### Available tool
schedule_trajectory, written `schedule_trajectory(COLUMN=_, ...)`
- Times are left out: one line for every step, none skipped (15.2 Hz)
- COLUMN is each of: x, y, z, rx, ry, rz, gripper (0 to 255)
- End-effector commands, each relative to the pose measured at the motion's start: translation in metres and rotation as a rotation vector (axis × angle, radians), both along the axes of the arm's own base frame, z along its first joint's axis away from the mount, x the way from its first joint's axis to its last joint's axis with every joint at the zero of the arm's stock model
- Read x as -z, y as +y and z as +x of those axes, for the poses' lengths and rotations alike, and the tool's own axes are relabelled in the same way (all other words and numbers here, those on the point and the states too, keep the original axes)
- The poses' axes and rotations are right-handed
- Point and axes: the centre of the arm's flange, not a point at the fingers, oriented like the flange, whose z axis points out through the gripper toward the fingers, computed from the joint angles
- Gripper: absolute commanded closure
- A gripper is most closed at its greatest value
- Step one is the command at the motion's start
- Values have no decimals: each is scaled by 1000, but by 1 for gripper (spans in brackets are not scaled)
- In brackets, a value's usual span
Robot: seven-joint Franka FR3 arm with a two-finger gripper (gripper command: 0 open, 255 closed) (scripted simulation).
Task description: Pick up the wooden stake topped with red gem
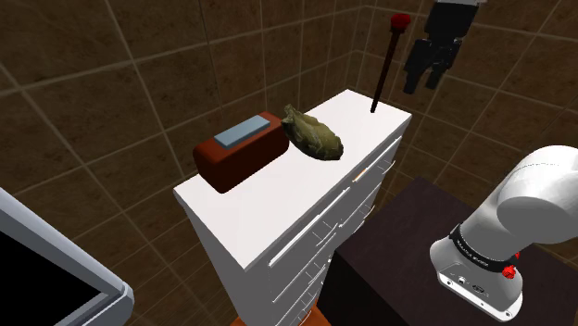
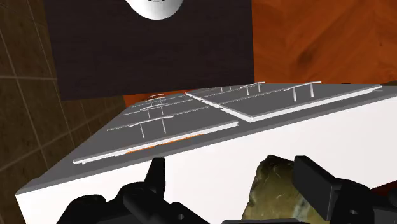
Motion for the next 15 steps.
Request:
schedule_trajectory(x=0, y=0, z=0, rx=0, ry=0, rz=0, gripper=0)
schedule_trajectory(x=-5, y=-6, z=9, rx=24, ry=-8, rz=1, gripper=0)
schedule_trajectory(x=-10, y=-11, z=18, rx=49, ry=-16, rz=1, gripper=0)
schedule_trajectory(x=-15, y=-17, z=27, rx=73, ry=-24, rz=2, gripper=0)
schedule_trajectory(x=-20, y=-24, z=36, rx=98, ry=-32, rz=2, gripper=0)
schedule_trajectory(x=-25, y=-30, z=45, rx=122, ry=-40, rz=3, gripper=0)
schedule_trajectory(x=-30, y=-37, z=53, rx=147, ry=-48, rz=3, gripper=0)
schedule_trajectory(x=-36, y=-44, z=61, rx=171, ry=-56, rz=4, gripper=0)
schedule_trajectory(x=-41, y=-51, z=69, rx=196, ry=-64, rz=5, gripper=0)
schedule_trajectory(x=-46, y=-58, z=77, rx=220, ry=-72, rz=5, gripper=0)
schedule_trajectory(x=-52, y=-65, z=84, rx=245, ry=-80, rz=6, gripper=0)
schedule_trajectory(x=-57, y=-73, z=92, rx=269, ry=-88, rz=6, gripper=0)
schedule_trajectory(x=-63, y=-81, z=99, rx=294, ry=-97, rz=7, gripper=0)
schedule_trajectory(x=-69, y=-89, z=106, rx=318, ry=-105, rz=7, gripper=0)
schedule_trajectory(x=-74, y=-97, z=112, rx=342, ry=-113, rz=8, gripper=0)
